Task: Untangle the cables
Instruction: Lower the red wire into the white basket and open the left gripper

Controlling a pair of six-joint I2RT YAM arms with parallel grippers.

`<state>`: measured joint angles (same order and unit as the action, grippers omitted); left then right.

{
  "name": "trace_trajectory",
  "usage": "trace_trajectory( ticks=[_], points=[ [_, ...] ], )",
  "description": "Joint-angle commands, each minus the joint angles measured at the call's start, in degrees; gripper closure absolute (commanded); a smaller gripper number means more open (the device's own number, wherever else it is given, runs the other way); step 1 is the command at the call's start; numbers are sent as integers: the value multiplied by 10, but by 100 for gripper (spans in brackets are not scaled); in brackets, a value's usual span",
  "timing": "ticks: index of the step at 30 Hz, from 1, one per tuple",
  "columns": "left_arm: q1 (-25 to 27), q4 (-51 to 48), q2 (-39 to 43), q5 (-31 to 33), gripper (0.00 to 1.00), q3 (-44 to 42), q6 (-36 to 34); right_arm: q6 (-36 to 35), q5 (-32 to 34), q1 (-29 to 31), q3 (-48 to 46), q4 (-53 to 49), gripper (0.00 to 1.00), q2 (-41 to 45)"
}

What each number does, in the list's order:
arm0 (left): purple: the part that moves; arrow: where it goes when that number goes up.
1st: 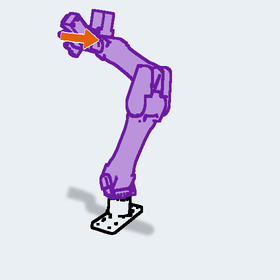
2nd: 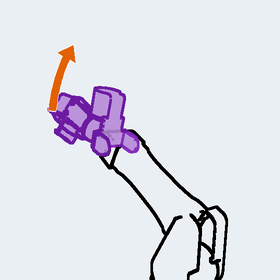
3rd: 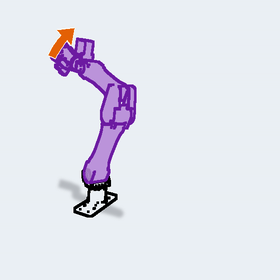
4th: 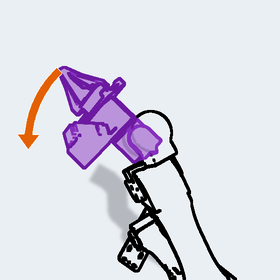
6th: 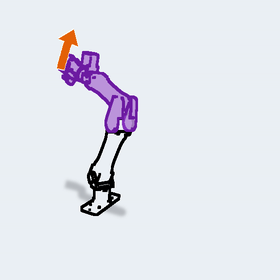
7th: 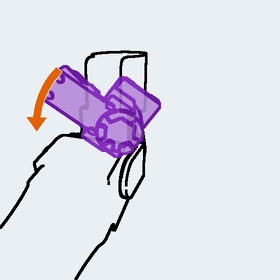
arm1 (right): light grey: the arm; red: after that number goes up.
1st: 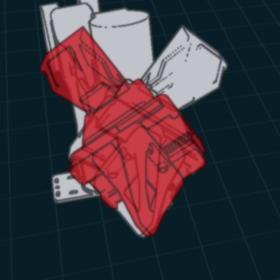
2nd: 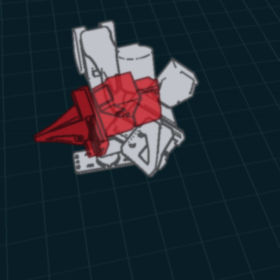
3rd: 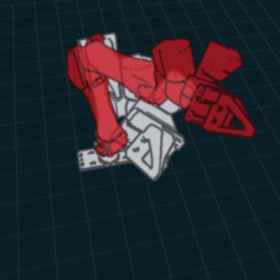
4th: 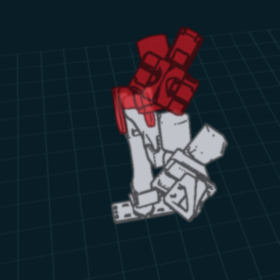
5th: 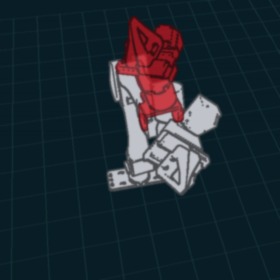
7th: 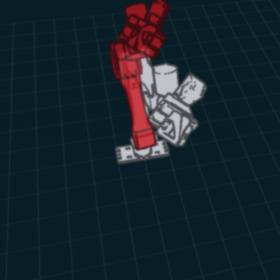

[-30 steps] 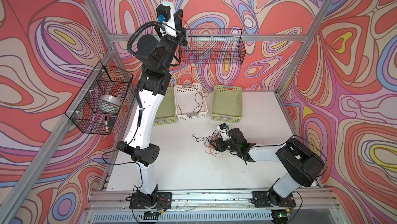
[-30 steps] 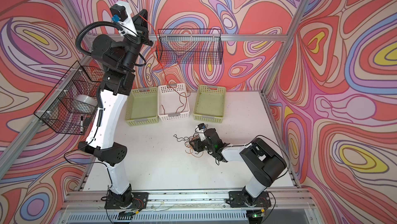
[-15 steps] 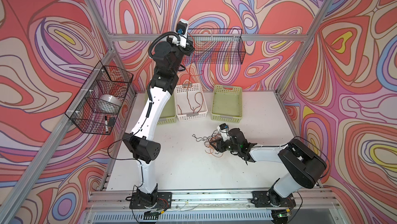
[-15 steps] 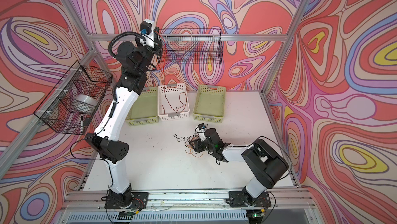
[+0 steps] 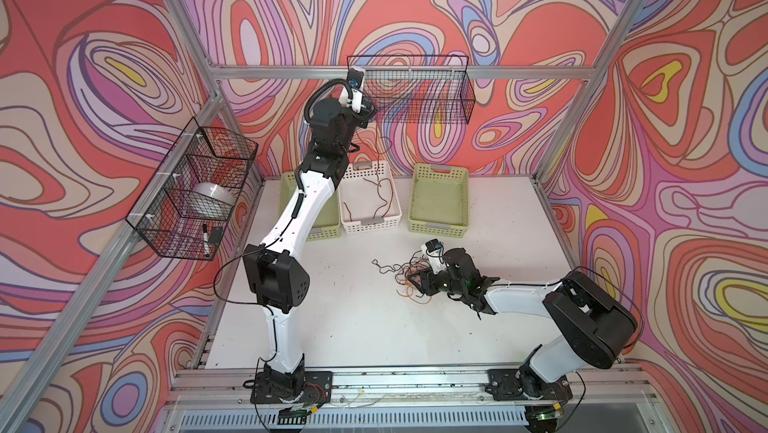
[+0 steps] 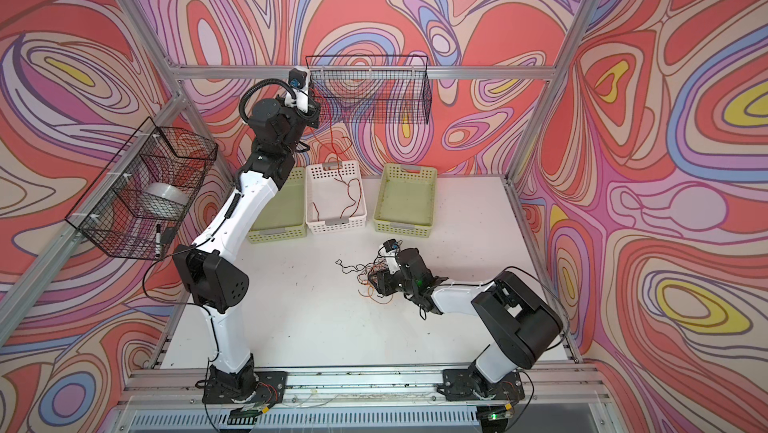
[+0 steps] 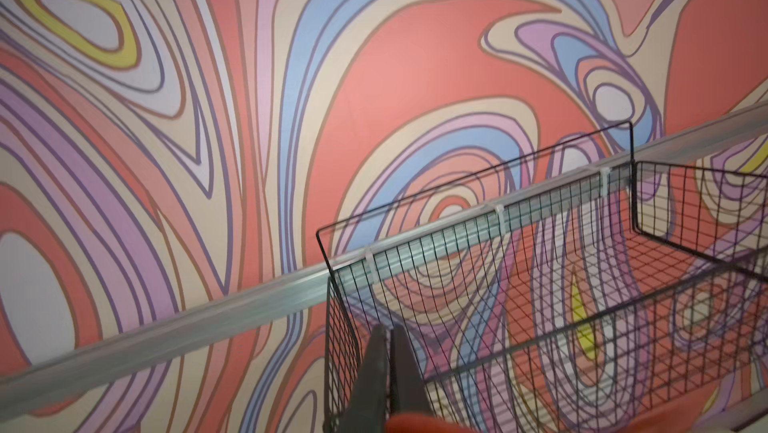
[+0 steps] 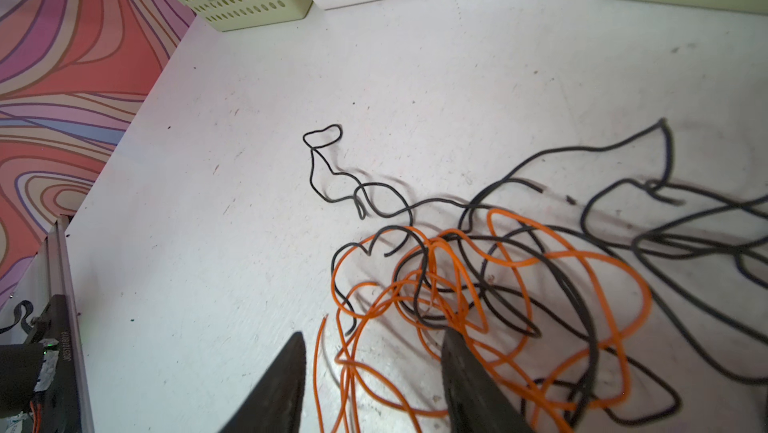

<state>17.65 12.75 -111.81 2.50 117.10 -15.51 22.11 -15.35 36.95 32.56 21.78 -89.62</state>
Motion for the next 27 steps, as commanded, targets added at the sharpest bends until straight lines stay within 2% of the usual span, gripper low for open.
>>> trace_trajectory(
  ticks=[1,7,12,17,22,27],
  points=[
    [-4,58,30,27,100,-103,38,-5,12,2,-5,-18,46,26],
    [-9,105,46,50,100,-248,85,-19,47,2,10,-73,45,70],
    [-11,131,23,74,100,-303,119,-26,72,2,34,-137,44,100],
    [-12,90,-20,91,100,-268,133,-26,90,2,37,-169,44,132],
    [-20,49,-64,132,100,-241,189,-23,107,2,36,-192,44,147],
    [-21,28,-98,145,100,-229,222,-18,121,2,32,-205,44,161]
  ],
)
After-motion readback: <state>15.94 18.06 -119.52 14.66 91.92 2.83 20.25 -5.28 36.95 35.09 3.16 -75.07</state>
